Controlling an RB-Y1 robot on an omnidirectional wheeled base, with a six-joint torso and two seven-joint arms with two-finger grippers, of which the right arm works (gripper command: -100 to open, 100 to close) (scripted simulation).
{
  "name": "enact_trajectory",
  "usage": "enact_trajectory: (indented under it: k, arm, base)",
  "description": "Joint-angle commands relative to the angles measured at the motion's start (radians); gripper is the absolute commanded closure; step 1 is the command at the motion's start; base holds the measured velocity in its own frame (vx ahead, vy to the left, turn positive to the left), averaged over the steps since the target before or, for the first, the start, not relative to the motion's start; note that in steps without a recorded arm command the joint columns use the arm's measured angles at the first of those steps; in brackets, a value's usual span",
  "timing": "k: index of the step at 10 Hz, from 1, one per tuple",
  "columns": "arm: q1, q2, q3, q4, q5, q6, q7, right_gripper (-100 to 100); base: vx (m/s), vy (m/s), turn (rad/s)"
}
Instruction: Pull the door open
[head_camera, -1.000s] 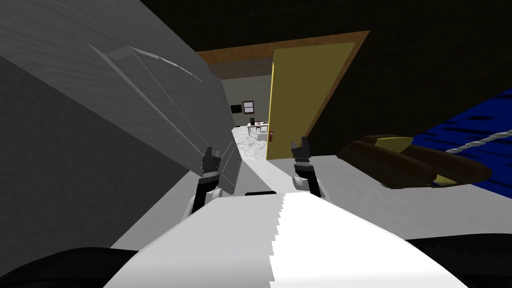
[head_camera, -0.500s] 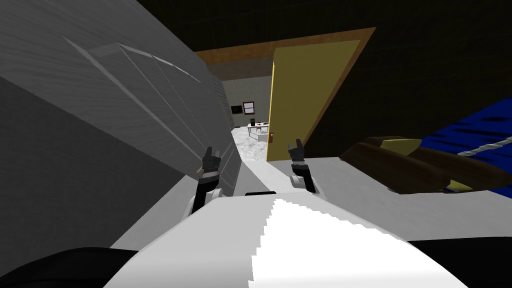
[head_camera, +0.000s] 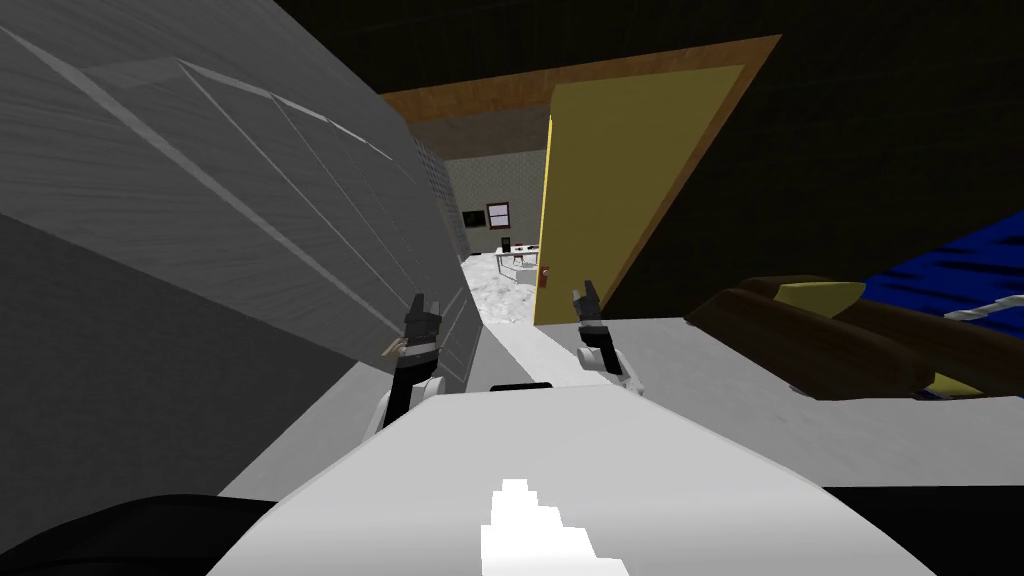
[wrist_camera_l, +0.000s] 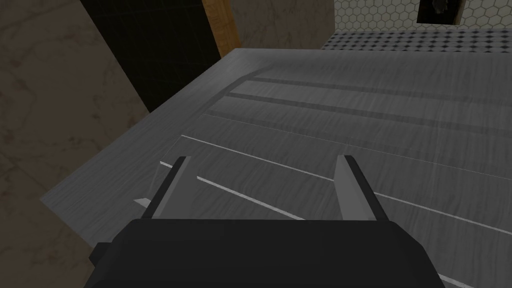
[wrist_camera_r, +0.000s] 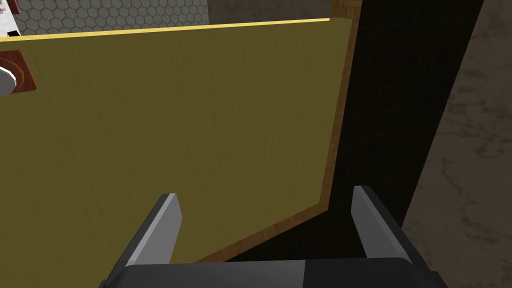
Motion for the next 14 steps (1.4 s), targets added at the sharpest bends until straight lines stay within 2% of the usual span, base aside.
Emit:
enact_trajectory:
  k: [1,14]
  arm:
    - [-0.020,0.000,0.000,0.044,-0.004,0.011,0.008,-100]
    - [-0.199,-0.004,-0.020,0.382,-0.042,0.109,0.056,-100]
  base:
    - [0.109,-0.032,0.022]
    - [0.096,-0.031,0.018]
